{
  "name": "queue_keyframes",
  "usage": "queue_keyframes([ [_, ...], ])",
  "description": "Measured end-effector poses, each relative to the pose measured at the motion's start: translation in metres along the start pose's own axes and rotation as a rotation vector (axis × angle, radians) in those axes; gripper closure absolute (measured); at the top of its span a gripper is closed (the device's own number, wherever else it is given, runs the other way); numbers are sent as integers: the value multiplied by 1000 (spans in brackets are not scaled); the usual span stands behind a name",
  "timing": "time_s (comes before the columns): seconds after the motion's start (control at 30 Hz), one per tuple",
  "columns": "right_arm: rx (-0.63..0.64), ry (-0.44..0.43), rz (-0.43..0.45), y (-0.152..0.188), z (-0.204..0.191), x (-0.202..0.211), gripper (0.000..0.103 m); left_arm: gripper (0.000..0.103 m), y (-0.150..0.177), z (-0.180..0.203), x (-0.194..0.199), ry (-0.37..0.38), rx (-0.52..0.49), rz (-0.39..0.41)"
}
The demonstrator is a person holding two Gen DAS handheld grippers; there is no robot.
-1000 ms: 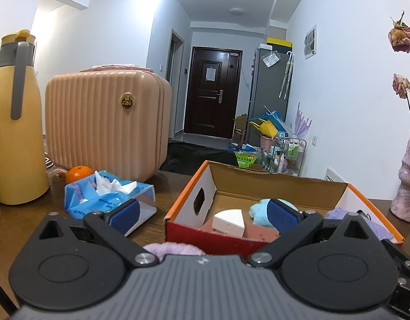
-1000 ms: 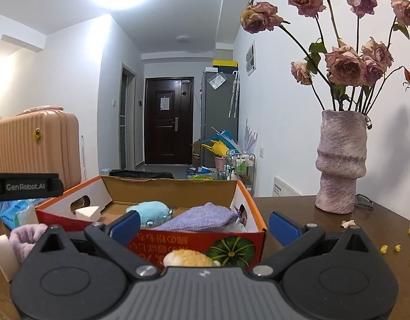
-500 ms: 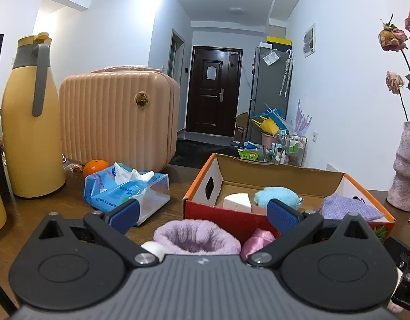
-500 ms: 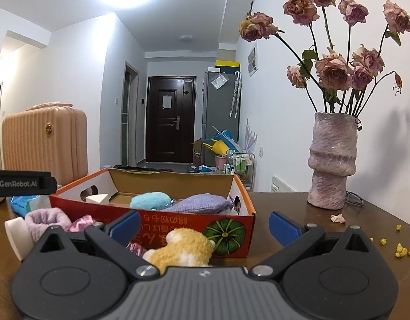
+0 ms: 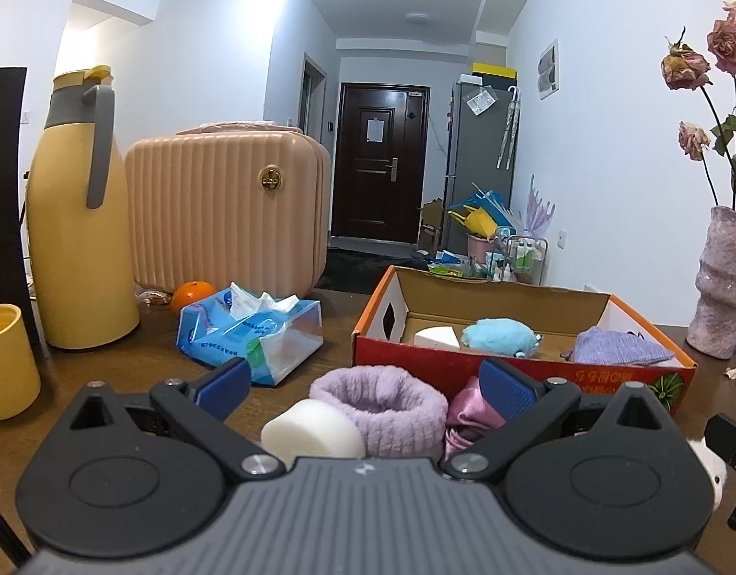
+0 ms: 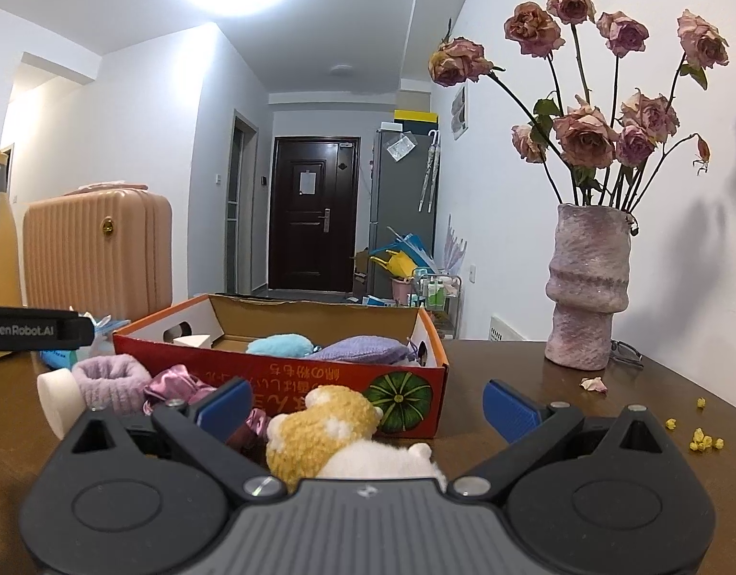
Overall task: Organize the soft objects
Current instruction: 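Withdraw both grippers from the box back toward the remaining items, then lower the left gripper onto the white cylindrical sponge and close on it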
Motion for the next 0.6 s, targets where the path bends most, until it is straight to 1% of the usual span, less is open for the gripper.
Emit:
queue_keyframes([
  [0.6,0,-3,-5,6,11,23,0,0,10,-12,32,17,-19,-6],
])
Point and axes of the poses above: each gripper's, at about its wrist camera, not at the fingertips, and x roughly against the way its jaws point, z to its right, y to its underside, the point moved 1 cm from there along -x, roughly the way its jaws point, and after that the axes turned 10 degrees about y, right-handed, at the moved point
